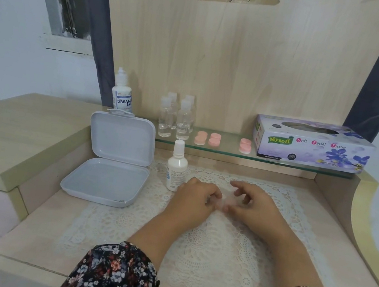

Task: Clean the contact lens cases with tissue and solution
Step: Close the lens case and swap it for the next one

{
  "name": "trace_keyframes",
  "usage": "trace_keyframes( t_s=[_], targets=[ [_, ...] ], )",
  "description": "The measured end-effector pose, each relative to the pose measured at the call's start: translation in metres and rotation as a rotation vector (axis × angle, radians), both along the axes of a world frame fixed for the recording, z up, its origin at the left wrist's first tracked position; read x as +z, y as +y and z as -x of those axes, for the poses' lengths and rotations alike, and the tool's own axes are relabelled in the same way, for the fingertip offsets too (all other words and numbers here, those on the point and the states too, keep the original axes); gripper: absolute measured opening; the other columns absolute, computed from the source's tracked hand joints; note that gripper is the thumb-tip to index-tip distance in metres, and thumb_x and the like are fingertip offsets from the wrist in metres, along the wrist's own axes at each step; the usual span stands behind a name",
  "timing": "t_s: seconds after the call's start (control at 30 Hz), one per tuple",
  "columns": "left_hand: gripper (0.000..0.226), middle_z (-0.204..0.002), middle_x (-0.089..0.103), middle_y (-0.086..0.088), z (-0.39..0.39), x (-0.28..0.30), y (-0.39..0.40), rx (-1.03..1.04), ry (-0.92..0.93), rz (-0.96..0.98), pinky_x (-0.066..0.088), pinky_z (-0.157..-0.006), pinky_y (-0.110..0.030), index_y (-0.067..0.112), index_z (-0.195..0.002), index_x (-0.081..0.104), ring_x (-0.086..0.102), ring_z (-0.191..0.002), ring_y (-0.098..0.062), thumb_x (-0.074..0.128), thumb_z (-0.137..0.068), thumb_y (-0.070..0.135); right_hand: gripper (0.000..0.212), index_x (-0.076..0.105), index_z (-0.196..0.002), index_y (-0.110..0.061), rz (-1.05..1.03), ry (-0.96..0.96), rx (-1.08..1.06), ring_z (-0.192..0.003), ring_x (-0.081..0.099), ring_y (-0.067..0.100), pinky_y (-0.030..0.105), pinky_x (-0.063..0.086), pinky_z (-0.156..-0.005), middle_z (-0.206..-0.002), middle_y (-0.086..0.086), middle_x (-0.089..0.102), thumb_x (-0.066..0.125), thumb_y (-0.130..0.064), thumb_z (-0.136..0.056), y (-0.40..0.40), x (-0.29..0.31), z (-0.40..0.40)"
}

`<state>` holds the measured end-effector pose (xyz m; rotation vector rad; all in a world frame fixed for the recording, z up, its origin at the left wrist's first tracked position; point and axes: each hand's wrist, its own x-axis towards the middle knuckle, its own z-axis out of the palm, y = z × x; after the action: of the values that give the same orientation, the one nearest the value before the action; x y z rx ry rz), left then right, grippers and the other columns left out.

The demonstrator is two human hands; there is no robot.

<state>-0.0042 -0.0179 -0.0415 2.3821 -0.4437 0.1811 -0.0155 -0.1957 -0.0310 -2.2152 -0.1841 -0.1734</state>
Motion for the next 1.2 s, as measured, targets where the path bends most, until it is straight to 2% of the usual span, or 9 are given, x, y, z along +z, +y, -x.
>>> trace_keyframes(
  t_s=[0.1, 0.23, 0.37, 0.6, 0.67, 0.8, 0.9, 1.03, 1.2],
  targets=[
    [0.015, -0.106, 0.053, 0.002, -0.0005, -0.0002, -0.0008, 0.003, 0.003, -0.003, 0.044, -0.097, -0.041, 0.039, -0.103, 0.065, 0.052, -0.104, -0.021, 0.061, -0.09, 0.033, 0.062, 0.054, -0.129, -0.036, 0.011, 0.008, 0.02, -0.098, 0.051, -0.001, 0.01, 0.04, -0.074, -0.113, -0.016, 0.059, 0.075, -0.01, -0.077, -0.0017, -0.0017, -0.0012],
    [0.016, -0.105, 0.053, 0.001, -0.0006, 0.0006, -0.0006, 0.004, -0.008, -0.006, 0.043, -0.097, -0.04, 0.037, -0.104, 0.066, 0.051, -0.104, -0.019, 0.061, -0.09, 0.03, 0.057, 0.057, -0.128, -0.031, -0.024, 0.03, 0.044, -0.08, 0.055, -0.005, 0.007, 0.044, -0.065, -0.105, -0.016, 0.063, 0.07, -0.003, -0.08, -0.0012, -0.0024, -0.0011],
    [0.016, -0.106, 0.053, 0.001, -0.0007, 0.0009, -0.0005, 0.001, -0.009, -0.016, 0.043, -0.097, -0.041, 0.037, -0.103, 0.065, 0.052, -0.104, -0.022, 0.062, -0.089, 0.03, 0.049, 0.062, -0.124, -0.026, 0.012, 0.0, 0.024, -0.089, 0.058, 0.0, 0.006, 0.043, -0.068, -0.101, -0.012, 0.065, 0.075, -0.01, -0.08, -0.0015, -0.0039, -0.0032],
    [0.012, -0.106, 0.053, 0.002, -0.0026, -0.0022, -0.001, 0.009, -0.004, -0.014, 0.045, -0.096, -0.042, 0.039, -0.101, 0.064, 0.051, -0.105, -0.022, 0.06, -0.09, 0.035, 0.053, 0.06, -0.121, -0.028, 0.039, -0.012, 0.008, -0.079, 0.053, 0.003, 0.01, 0.04, -0.065, -0.097, -0.008, 0.058, 0.083, -0.026, -0.073, 0.0059, -0.0028, -0.0036],
    [0.012, -0.105, 0.052, 0.003, -0.0025, -0.0027, -0.0006, 0.008, 0.003, 0.0, 0.045, -0.095, -0.041, 0.04, -0.1, 0.064, 0.052, -0.104, -0.022, 0.061, -0.089, 0.035, 0.058, 0.056, -0.126, -0.031, 0.042, -0.003, 0.021, -0.085, 0.052, 0.002, 0.008, 0.042, -0.065, -0.106, -0.008, 0.055, 0.08, -0.019, -0.075, 0.005, -0.0033, -0.0029],
    [0.017, -0.094, 0.052, 0.01, -0.0014, -0.0006, -0.0007, -0.029, -0.034, -0.01, 0.043, -0.097, -0.04, 0.033, -0.104, 0.066, 0.049, -0.107, -0.017, 0.062, -0.089, 0.026, 0.067, 0.052, -0.134, -0.034, -0.014, 0.012, 0.071, -0.102, 0.053, 0.001, 0.008, 0.046, -0.066, -0.12, -0.011, 0.056, 0.056, 0.007, -0.082, 0.0015, -0.0049, -0.0006],
    [0.017, -0.094, 0.053, 0.008, -0.001, 0.0007, -0.0003, -0.027, -0.038, -0.008, 0.043, -0.096, -0.04, 0.033, -0.105, 0.066, 0.049, -0.106, -0.017, 0.062, -0.089, 0.026, 0.065, 0.05, -0.136, -0.034, -0.035, 0.033, 0.083, -0.095, 0.059, -0.001, 0.009, 0.047, -0.065, -0.118, -0.009, 0.061, 0.049, 0.008, -0.086, 0.0012, -0.0037, 0.001],
    [0.016, -0.099, 0.057, 0.003, -0.0006, -0.0005, -0.0003, -0.031, -0.026, 0.0, 0.044, -0.095, -0.041, 0.036, -0.102, 0.065, 0.049, -0.105, -0.017, 0.062, -0.089, 0.028, 0.052, 0.051, -0.136, -0.032, -0.055, 0.024, 0.064, -0.091, 0.061, -0.001, 0.006, 0.047, -0.064, -0.11, -0.009, 0.066, 0.062, -0.008, -0.091, 0.0011, -0.003, 0.0003],
    [0.014, -0.102, 0.056, 0.001, -0.0003, 0.0001, -0.0005, -0.021, 0.0, -0.004, 0.044, -0.095, -0.042, 0.037, -0.1, 0.065, 0.049, -0.105, -0.021, 0.061, -0.089, 0.031, 0.056, 0.053, -0.135, -0.026, -0.039, 0.035, 0.012, -0.083, 0.059, 0.0, 0.005, 0.044, -0.066, -0.095, -0.013, 0.064, 0.072, -0.012, -0.083, 0.0028, -0.0028, -0.0006]
  ],
)
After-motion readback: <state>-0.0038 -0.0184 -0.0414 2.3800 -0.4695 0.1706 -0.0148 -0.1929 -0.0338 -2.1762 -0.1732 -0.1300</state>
